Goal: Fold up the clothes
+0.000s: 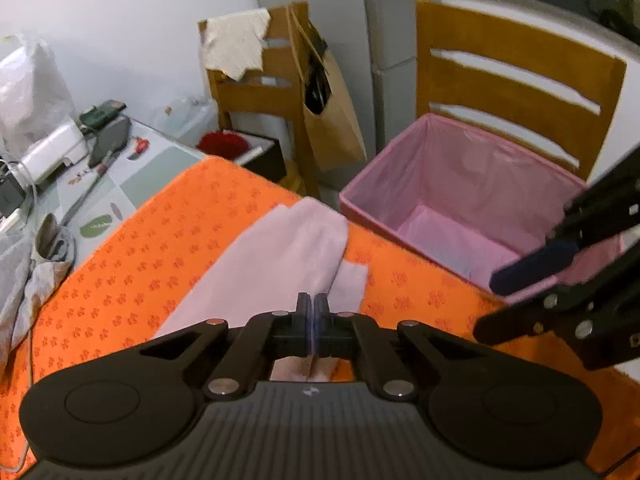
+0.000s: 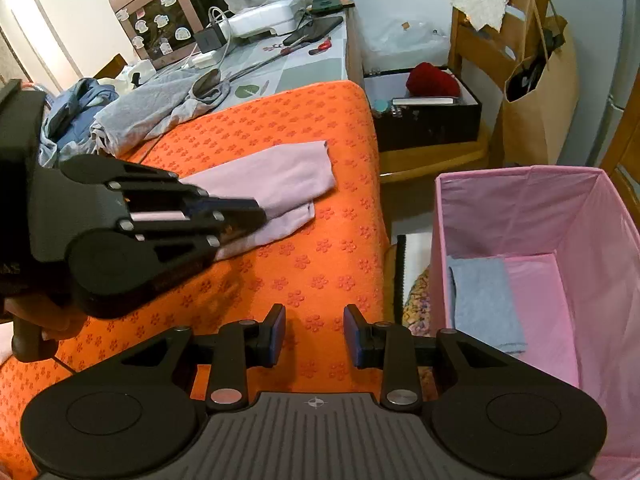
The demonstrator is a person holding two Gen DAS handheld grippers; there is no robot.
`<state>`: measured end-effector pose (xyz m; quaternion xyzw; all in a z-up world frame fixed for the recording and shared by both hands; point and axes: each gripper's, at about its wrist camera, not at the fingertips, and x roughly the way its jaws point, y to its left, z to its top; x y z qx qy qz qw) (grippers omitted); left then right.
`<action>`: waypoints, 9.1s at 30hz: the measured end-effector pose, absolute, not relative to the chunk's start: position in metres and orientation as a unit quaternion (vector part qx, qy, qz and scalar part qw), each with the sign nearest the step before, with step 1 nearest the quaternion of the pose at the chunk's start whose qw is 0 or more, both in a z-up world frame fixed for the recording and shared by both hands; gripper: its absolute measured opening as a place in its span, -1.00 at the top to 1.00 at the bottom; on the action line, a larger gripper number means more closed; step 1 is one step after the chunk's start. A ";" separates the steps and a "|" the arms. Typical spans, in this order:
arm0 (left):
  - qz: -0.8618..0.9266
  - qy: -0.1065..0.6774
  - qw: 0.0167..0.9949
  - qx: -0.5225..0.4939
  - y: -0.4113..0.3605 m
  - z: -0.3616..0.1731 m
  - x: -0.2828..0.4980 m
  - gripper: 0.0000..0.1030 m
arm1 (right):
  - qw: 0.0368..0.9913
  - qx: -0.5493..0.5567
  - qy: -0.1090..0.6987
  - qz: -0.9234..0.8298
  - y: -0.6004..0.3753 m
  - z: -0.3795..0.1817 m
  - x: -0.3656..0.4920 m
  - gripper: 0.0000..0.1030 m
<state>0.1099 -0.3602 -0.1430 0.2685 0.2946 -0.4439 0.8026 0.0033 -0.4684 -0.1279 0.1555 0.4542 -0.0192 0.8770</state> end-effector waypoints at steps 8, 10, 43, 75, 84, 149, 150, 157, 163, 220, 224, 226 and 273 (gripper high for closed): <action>-0.375 0.336 0.849 0.158 -0.332 -0.120 0.165 0.97 | 0.876 0.152 0.457 -0.022 -0.470 -0.130 0.004 0.33; -0.358 0.350 0.853 0.144 -0.327 -0.119 0.179 0.97 | 0.877 0.149 0.456 -0.020 -0.469 -0.130 0.007 0.33; -0.273 0.435 0.856 0.065 -0.199 -0.125 0.171 0.71 | 0.882 0.130 0.453 -0.016 -0.418 -0.139 0.184 0.85; -0.357 0.398 0.833 0.142 -0.278 -0.133 0.174 0.71 | 0.855 0.325 0.396 -0.083 -0.488 -0.132 0.083 0.67; -0.394 0.393 0.813 0.172 -0.312 -0.147 0.179 0.71 | 0.861 0.285 0.407 -0.111 -0.476 -0.144 0.113 0.57; -0.382 0.390 0.824 0.149 -0.300 -0.117 0.181 0.65 | 0.898 0.092 0.430 0.014 -0.499 -0.112 0.075 0.85; -0.380 0.388 0.828 0.143 -0.293 -0.111 0.176 0.65 | 0.901 0.096 0.423 0.023 -0.495 -0.108 0.076 0.81; -0.332 0.406 0.844 0.111 -0.226 -0.091 0.130 0.62 | 0.901 0.096 0.416 0.077 -0.454 -0.115 0.097 0.53; -0.271 0.443 0.850 0.084 -0.155 -0.087 0.085 0.50 | 0.893 0.074 0.439 0.068 -0.453 -0.137 0.100 0.36; 0.021 0.389 0.910 -0.144 0.151 -0.041 -0.066 0.35 | 0.914 0.148 0.372 0.064 -0.273 -0.024 0.101 0.87; 0.027 0.386 0.911 -0.140 0.188 -0.036 -0.065 0.35 | 0.905 0.133 0.387 0.116 -0.209 -0.024 0.106 0.87; 0.026 0.386 0.912 -0.136 0.210 -0.033 -0.062 0.35 | 0.900 0.124 0.396 0.131 -0.178 -0.029 0.107 0.87; 0.028 0.392 0.909 -0.137 0.462 -0.038 -0.001 0.10 | 0.807 -0.078 0.450 0.375 0.246 -0.089 0.069 0.61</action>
